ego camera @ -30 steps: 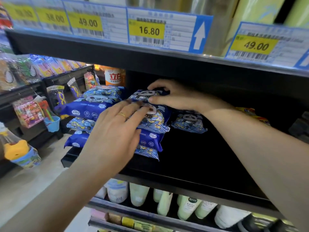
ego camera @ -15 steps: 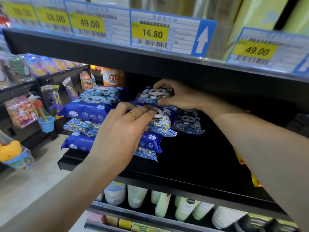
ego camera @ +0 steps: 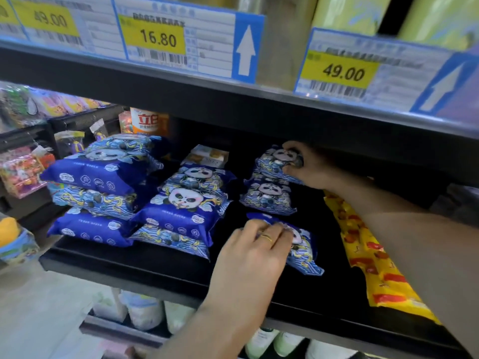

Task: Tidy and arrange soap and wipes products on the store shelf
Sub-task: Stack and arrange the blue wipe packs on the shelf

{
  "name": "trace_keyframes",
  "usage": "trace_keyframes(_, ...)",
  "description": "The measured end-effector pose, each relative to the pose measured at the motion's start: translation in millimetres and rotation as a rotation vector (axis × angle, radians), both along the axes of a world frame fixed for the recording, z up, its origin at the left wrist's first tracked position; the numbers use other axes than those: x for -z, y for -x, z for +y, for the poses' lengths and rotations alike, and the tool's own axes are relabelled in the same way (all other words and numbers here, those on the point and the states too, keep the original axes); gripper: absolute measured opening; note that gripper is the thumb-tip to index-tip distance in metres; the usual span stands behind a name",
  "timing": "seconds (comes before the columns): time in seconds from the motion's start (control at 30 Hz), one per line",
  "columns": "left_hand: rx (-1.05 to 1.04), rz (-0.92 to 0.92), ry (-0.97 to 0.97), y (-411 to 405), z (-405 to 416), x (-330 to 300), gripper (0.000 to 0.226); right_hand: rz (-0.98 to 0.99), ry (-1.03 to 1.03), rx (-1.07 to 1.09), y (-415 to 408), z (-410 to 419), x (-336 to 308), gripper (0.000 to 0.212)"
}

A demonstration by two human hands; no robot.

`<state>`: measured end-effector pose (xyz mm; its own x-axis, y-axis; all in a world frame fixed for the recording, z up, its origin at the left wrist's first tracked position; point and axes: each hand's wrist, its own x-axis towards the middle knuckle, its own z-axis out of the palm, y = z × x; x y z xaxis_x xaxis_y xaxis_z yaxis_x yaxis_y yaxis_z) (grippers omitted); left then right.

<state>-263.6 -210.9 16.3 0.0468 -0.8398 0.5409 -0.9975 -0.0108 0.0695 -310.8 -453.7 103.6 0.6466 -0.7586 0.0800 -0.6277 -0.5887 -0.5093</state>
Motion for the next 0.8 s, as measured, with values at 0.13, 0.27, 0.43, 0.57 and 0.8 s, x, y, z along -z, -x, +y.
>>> trace_keyframes(0.13, -0.092, -0.010, -0.079, -6, -17, 6, 0.050, 0.061, 0.008, -0.036, -11, -12, 9, 0.040)
trace_keyframes(0.27, -0.194, -0.033, -0.102, -12, -34, 6, 0.048, 0.183, 0.076, -0.044, -20, -22, 18, 0.046)
trace_keyframes(0.43, -0.225, -0.051, -0.158, -10, -50, 4, 0.043, 0.211, 0.125, -0.041, -22, -25, 23, 0.049)
trace_keyframes(0.57, -0.226, 0.006, -0.193, -11, -49, 3, 0.043, 0.228, 0.134, -0.064, -18, -21, 23, 0.051)
trace_keyframes(0.8, -0.120, -0.003, -0.061, -13, -12, -20, 0.049, 0.201, 0.207, -0.062, -16, 11, 9, 0.049)
